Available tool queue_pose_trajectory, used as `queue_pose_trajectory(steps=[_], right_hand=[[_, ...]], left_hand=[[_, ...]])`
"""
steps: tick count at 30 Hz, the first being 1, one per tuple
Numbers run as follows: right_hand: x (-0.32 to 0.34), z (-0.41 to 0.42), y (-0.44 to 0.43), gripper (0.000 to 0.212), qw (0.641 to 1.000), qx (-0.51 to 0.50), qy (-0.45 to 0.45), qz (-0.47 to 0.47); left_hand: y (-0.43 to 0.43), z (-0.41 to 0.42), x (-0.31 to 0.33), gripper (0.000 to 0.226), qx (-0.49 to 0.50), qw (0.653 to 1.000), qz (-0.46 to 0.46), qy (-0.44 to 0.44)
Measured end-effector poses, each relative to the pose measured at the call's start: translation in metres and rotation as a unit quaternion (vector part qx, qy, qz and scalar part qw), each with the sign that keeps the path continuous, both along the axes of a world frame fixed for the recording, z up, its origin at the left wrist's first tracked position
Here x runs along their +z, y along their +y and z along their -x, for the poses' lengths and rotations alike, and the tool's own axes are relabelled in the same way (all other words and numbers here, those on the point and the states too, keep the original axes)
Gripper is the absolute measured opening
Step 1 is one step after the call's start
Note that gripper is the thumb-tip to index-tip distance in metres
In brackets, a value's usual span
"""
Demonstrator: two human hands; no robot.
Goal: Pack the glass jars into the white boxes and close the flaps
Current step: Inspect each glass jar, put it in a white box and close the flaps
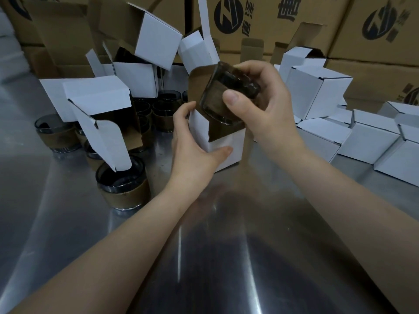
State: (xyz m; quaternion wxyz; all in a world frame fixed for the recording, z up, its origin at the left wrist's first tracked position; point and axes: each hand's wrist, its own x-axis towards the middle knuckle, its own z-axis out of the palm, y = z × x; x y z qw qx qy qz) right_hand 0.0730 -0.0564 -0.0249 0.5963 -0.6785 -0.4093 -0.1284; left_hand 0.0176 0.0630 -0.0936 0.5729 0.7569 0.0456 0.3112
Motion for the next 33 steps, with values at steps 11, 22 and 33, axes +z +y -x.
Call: queue_pose_trajectory(steps=[11, 22, 33], right_hand=[[0.010, -0.014, -0.007, 0.054, 0.991, -0.036, -0.016, 0.130], [0.026, -0.017, -0.011, 0.058, 0.920, -0.110, -0.132, 0.353], [0.027, -0.016, -0.007, 0.045, 0.880, -0.175, -0.100, 0.429]], left_hand=[[0.001, -0.008, -0.007, 0.093, -0.013, 1.000, -0.021, -0.014], [0.003, -0.010, -0.012, 0.094, -0.008, 0.999, -0.038, -0.012], [0.001, -0.008, -0.011, 0.095, -0.001, 0.997, -0.080, -0.002]])
